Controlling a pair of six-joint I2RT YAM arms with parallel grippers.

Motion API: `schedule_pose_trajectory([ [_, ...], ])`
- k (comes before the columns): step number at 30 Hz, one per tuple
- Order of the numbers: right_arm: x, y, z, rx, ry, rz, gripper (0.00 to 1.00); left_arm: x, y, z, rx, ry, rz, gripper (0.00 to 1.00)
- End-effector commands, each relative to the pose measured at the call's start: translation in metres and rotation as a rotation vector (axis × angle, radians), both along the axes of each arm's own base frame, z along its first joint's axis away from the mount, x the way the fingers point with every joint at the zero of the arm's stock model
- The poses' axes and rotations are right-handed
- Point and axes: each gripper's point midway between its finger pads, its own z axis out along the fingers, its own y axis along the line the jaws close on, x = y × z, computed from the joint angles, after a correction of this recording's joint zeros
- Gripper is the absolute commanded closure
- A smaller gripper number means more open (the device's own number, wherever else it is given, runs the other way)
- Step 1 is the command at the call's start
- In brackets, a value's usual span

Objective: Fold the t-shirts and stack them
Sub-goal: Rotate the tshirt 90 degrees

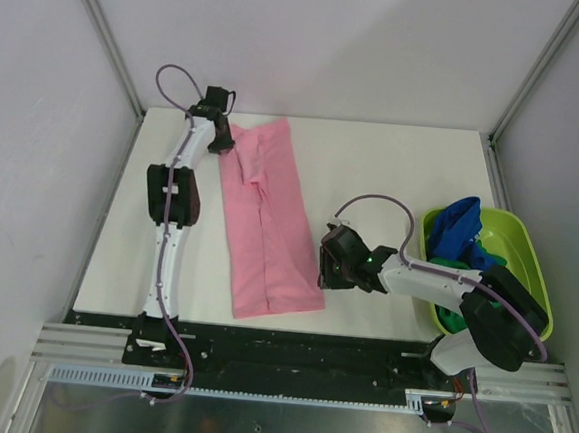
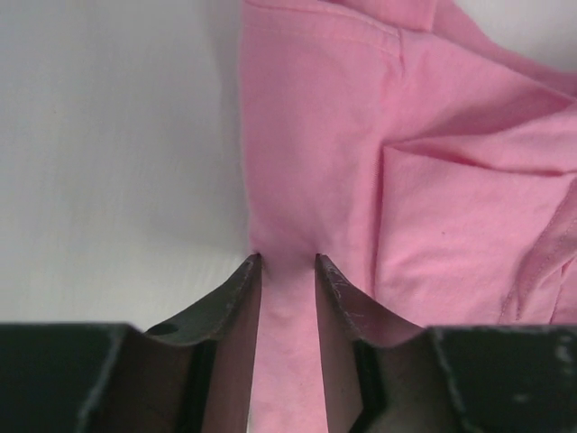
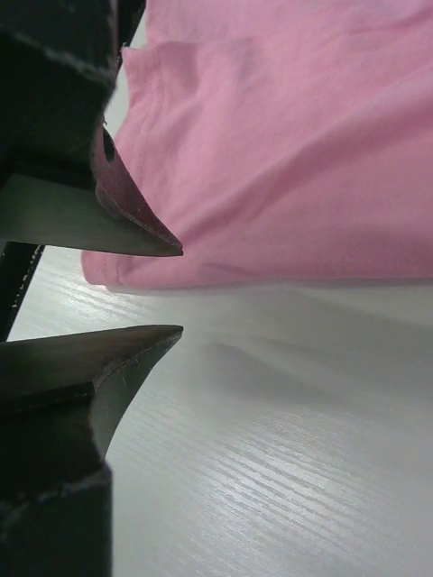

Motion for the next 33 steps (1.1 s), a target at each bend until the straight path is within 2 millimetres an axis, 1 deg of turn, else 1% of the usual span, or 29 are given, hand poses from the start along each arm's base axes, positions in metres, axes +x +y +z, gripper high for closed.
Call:
schedule_pose_trajectory([
  [1, 0.016, 0.017, 0.01, 0.036, -0.028, 0.022, 0.59, 0.016, 0.011, 0.014, -0.085, -0.062, 0.03, 0.67],
  [8, 0.027, 0.02, 0.008, 0.032, -0.022, 0.024, 0.59, 0.037, 0.014, 0.029, -0.151, -0.153, 0.029, 0.73],
  [11, 0.03, 0.018, 0.009, 0.025, -0.023, 0.022, 0.59, 0.043, 0.012, 0.03, -0.172, -0.177, 0.027, 0.76],
  [13, 0.033, 0.015, 0.012, 0.025, -0.025, 0.019, 0.59, 0.044, 0.006, 0.032, -0.201, -0.185, 0.013, 0.77],
  [14, 0.034, 0.013, 0.013, 0.023, -0.028, 0.019, 0.59, 0.045, 0.003, 0.035, -0.216, -0.189, 0.009, 0.76],
  [15, 0.035, 0.012, 0.015, 0.023, -0.031, 0.017, 0.59, 0.044, 0.001, 0.041, -0.227, -0.195, 0.009, 0.72],
  [17, 0.036, 0.008, 0.018, 0.019, -0.036, 0.016, 0.59, 0.04, 0.001, 0.059, -0.237, -0.212, 0.016, 0.63],
  [19, 0.037, 0.004, 0.021, 0.015, -0.045, 0.015, 0.59, 0.028, 0.001, 0.084, -0.242, -0.226, 0.024, 0.54],
  [21, 0.037, 0.0, 0.025, 0.007, -0.053, 0.011, 0.58, 0.006, -0.001, 0.104, -0.255, -0.218, 0.037, 0.51],
  [23, 0.035, -0.002, 0.03, 0.006, -0.058, 0.011, 0.58, -0.027, -0.002, 0.112, -0.27, -0.188, 0.062, 0.5],
  [25, 0.03, -0.003, 0.037, 0.022, -0.069, 0.017, 0.57, -0.067, -0.006, 0.118, -0.288, -0.168, 0.082, 0.5],
  [27, 0.024, -0.002, 0.043, 0.043, -0.077, 0.024, 0.55, -0.114, -0.011, 0.116, -0.304, -0.139, 0.099, 0.5],
  [29, 0.015, -0.001, 0.045, 0.056, -0.069, 0.033, 0.55, -0.162, -0.018, 0.116, -0.313, -0.121, 0.114, 0.52],
  [31, 0.004, 0.0, 0.043, 0.065, -0.05, 0.044, 0.55, -0.21, -0.024, 0.114, -0.326, -0.111, 0.134, 0.55],
  [33, -0.006, 0.0, 0.04, 0.074, -0.036, 0.05, 0.55, -0.256, -0.032, 0.104, -0.346, -0.09, 0.145, 0.58],
])
